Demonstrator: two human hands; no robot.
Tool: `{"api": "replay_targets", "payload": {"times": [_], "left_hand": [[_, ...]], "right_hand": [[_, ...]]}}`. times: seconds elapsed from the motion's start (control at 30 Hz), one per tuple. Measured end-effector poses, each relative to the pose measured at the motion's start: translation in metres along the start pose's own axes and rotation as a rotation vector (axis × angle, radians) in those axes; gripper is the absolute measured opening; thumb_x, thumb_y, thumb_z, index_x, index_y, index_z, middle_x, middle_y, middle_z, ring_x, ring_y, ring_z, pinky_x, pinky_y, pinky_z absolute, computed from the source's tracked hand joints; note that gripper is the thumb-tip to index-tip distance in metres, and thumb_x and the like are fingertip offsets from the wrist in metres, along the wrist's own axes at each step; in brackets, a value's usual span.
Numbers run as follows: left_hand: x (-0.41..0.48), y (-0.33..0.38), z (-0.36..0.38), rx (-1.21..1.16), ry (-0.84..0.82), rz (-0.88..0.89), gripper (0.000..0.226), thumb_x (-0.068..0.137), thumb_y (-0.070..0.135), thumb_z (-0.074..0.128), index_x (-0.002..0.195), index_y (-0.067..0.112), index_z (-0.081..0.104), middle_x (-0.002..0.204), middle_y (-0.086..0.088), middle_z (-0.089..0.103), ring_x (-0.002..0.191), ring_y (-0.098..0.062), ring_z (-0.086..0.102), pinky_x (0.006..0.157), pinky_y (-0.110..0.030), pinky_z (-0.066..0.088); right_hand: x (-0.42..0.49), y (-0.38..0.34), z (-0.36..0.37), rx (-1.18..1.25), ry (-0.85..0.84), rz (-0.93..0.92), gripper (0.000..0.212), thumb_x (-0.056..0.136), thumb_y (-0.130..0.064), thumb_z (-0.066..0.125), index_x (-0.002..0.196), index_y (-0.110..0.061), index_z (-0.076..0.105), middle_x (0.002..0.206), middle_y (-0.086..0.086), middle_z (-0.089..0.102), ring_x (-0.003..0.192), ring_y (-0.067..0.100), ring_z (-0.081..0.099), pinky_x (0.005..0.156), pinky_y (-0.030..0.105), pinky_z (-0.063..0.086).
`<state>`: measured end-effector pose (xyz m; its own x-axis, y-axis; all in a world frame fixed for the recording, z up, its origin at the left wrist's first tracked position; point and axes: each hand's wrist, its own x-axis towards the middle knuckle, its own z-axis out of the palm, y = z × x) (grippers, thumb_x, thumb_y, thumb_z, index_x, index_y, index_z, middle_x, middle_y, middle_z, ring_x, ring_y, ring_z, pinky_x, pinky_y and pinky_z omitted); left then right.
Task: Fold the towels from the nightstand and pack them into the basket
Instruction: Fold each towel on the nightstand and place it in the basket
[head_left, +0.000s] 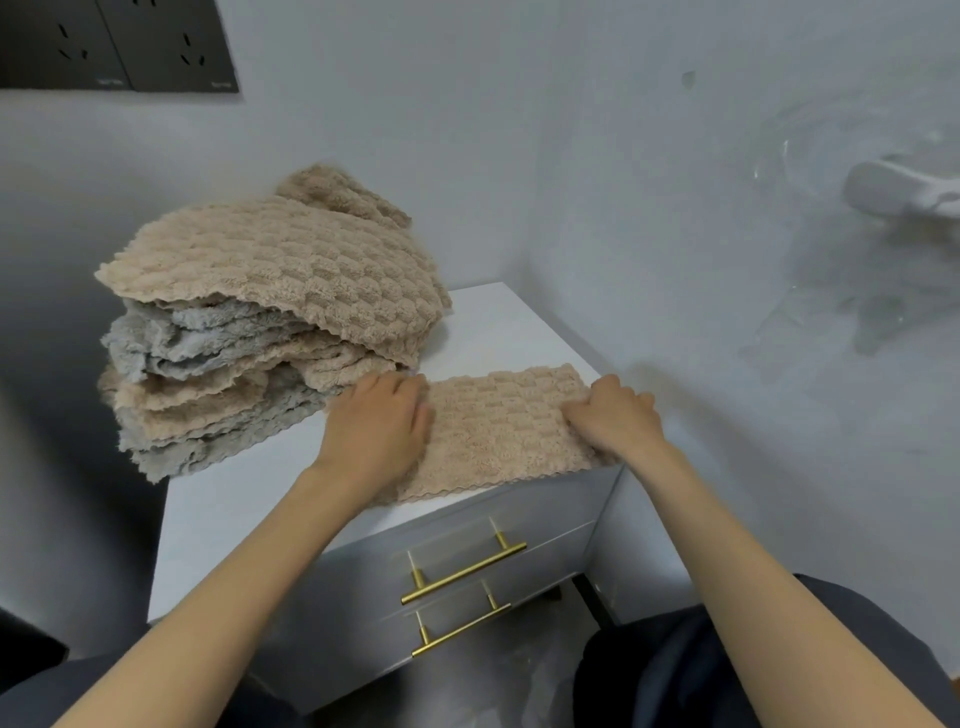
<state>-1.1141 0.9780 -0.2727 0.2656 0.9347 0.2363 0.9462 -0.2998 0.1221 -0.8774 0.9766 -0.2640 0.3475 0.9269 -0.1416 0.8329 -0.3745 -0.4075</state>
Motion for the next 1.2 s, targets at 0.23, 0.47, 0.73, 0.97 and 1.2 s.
{"api": "replay_targets", "payload": {"times": [0.23, 0.47, 0.73, 0.97, 1.2], "left_hand": [[0.025, -0.015, 0.009, 0.085, -0.162, -0.070, 0.067, 0.090, 0.067, 0.024, 0.135, 0.022, 0.045, 0.140, -0.001, 0.043, 0.132, -0.022, 0.033, 0.106, -0.044, 0.025], [0.031, -0.028, -0.005, -0.002, -0.199, -0.054, 0.037, 0.094, 0.054, 0.041, 0.104, 0.021, 0.055, 0.101, 0.003, 0.056, 0.101, -0.020, 0.052, 0.089, -0.038, 0.034], [0.020, -0.009, -0.014, -0.481, -0.373, -0.056, 0.045, 0.087, 0.049, 0.060, 0.071, 0.014, 0.038, 0.065, -0.002, 0.036, 0.057, -0.014, 0.032, 0.051, -0.022, 0.024], [0.014, 0.005, 0.000, -0.992, -0.424, -0.288, 0.071, 0.086, 0.027, 0.070, 0.141, 0.019, 0.027, 0.076, -0.004, 0.064, 0.054, -0.013, 0.065, 0.053, -0.020, 0.052], [0.008, -0.002, -0.003, -0.341, -0.184, 0.053, 0.051, 0.092, 0.050, 0.051, 0.138, 0.043, 0.032, 0.083, 0.010, 0.055, 0.075, -0.005, 0.056, 0.071, -0.031, 0.050]], "right_hand": [[0.019, -0.004, -0.018, 0.120, -0.206, -0.023, 0.030, 0.078, -0.016, 0.060, 0.060, -0.015, 0.036, 0.056, -0.001, 0.037, 0.057, 0.020, 0.038, 0.064, 0.033, 0.029], [0.035, -0.015, -0.022, -0.073, 0.138, -0.127, 0.018, 0.078, -0.016, 0.055, 0.066, -0.020, 0.042, 0.070, 0.001, 0.045, 0.075, 0.026, 0.048, 0.052, 0.024, 0.028], [0.067, -0.048, -0.013, 0.361, 0.388, -0.340, 0.022, 0.089, -0.009, 0.050, 0.105, -0.012, 0.065, 0.096, 0.006, 0.070, 0.093, 0.023, 0.065, 0.083, 0.029, 0.049], [0.078, -0.078, -0.001, 0.649, 0.088, -0.508, 0.049, 0.098, 0.001, 0.036, 0.144, -0.013, 0.037, 0.151, 0.004, 0.035, 0.137, 0.016, 0.037, 0.106, 0.021, 0.033], [0.052, -0.063, -0.003, 0.347, -0.024, -0.636, 0.037, 0.095, 0.000, 0.040, 0.123, -0.016, 0.059, 0.128, -0.004, 0.056, 0.103, 0.005, 0.058, 0.091, 0.023, 0.045]]}}
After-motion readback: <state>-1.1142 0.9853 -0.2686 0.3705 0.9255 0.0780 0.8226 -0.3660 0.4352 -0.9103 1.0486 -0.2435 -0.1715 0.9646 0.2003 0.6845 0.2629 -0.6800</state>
